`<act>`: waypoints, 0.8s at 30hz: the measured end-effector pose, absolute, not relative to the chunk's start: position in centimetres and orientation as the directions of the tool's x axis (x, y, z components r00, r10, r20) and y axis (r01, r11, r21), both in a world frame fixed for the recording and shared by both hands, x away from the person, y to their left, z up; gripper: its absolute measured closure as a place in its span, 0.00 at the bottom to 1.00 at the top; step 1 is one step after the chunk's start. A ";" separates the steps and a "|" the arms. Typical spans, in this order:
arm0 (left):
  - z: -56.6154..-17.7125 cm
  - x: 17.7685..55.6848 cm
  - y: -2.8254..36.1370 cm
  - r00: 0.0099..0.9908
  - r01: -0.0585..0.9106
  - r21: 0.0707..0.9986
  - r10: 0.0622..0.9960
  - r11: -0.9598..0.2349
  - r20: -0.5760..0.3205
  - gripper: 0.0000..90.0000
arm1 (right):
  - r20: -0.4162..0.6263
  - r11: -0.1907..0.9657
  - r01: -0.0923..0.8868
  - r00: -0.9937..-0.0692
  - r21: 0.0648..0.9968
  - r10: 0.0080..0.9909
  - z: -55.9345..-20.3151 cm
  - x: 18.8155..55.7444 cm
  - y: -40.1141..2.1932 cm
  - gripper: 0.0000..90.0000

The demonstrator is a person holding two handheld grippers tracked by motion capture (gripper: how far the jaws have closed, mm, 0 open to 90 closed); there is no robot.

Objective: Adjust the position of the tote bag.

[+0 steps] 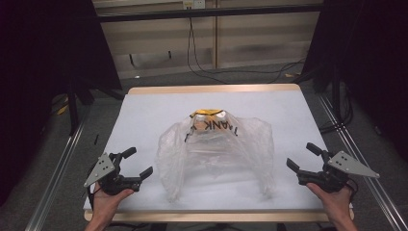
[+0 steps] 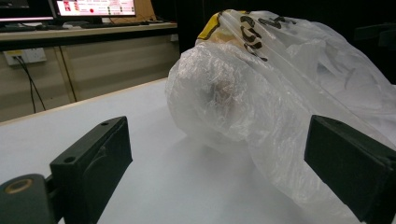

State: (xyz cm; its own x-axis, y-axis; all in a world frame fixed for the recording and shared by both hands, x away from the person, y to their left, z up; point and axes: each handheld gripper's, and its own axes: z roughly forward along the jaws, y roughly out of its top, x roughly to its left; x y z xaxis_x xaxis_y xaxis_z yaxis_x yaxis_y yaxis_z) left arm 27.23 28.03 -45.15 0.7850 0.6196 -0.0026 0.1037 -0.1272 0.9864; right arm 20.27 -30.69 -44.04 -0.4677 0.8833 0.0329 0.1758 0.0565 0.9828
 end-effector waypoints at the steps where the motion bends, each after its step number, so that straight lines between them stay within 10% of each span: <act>1: -45.2 27.3 28.0 0.787 0.114 0.986 0.617 -0.123 -0.014 0.08 | 0.031 0.058 0.175 -0.466 0.983 0.884 -44.1 20.3 -30.7 0.11; 24: -44.1 25.0 26.1 0.865 0.072 0.981 0.501 -0.182 0.029 0.35 | 0.075 0.092 0.255 -0.576 0.963 0.814 -43.5 19.8 -29.8 0.29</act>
State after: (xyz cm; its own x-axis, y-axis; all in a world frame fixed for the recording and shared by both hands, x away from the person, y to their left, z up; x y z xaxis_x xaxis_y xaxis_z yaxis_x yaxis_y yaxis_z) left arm 24.99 26.06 -44.12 0.8648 0.5013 0.0293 0.0724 -0.1822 0.9806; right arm 19.83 -29.80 -43.54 -0.5763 0.8138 0.0751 0.2549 0.0917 0.9626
